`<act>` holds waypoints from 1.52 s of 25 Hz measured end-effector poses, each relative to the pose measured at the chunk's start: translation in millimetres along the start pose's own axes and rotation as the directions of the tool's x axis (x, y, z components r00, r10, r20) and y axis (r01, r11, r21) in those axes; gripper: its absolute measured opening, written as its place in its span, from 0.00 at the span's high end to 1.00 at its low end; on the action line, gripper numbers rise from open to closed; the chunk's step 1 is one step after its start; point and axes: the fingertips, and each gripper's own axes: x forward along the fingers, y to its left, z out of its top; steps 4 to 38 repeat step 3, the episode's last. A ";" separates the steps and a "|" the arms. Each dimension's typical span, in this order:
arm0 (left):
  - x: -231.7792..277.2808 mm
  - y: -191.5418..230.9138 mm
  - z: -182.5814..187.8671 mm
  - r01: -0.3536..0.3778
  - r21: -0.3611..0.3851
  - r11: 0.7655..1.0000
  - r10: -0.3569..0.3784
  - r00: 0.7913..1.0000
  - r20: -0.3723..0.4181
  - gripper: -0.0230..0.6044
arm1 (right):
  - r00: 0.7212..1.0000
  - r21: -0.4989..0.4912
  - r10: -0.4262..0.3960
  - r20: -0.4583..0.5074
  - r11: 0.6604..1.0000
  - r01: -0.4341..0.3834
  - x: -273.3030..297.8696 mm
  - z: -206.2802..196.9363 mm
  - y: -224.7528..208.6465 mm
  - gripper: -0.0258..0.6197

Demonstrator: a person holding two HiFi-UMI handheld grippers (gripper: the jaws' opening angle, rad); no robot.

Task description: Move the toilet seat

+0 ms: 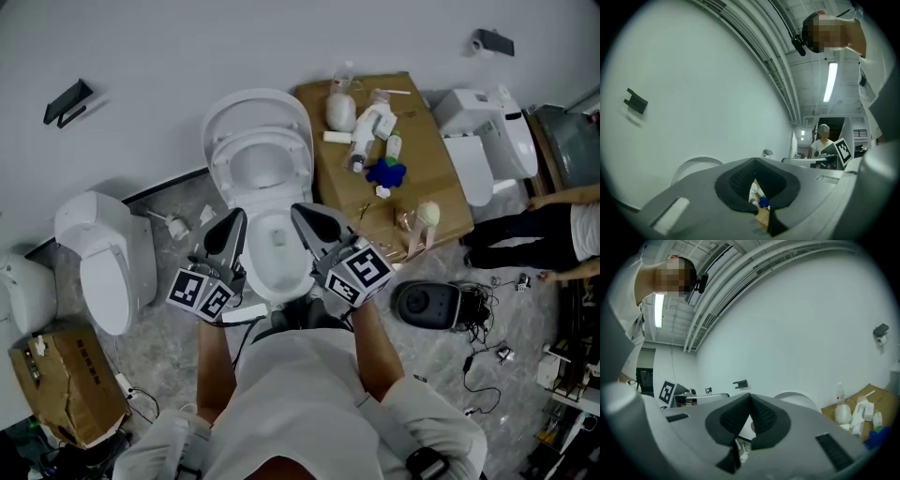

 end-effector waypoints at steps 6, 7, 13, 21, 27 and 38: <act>0.2 -1.9 1.1 0.001 0.001 1.000 -0.001 1.000 0.002 0.96 | 1.000 -0.007 0.002 -0.005 1.000 -0.002 -1.4 -0.4 0.8 0.95; 0.2 -1.9 1.1 0.001 0.001 1.000 -0.001 1.000 0.002 0.96 | 1.000 -0.007 0.002 -0.005 1.000 -0.002 -1.4 -0.4 0.8 0.95; 0.2 -1.9 1.1 0.001 0.001 1.000 -0.001 1.000 0.002 0.96 | 1.000 -0.007 0.002 -0.005 1.000 -0.002 -1.4 -0.4 0.8 0.95; 0.2 -1.9 1.1 0.001 0.001 1.000 -0.001 1.000 0.002 0.96 | 1.000 -0.007 0.002 -0.005 1.000 -0.002 -1.4 -0.4 0.8 0.95; 0.2 -1.9 1.1 0.001 0.001 1.000 -0.001 1.000 0.002 0.96 | 1.000 -0.007 0.002 -0.005 1.000 -0.002 -1.4 -0.4 0.8 0.95; 0.2 -1.9 1.1 0.001 0.001 1.000 -0.001 1.000 0.002 0.96 | 1.000 -0.007 0.002 -0.005 1.000 -0.002 -1.4 -0.4 0.8 0.95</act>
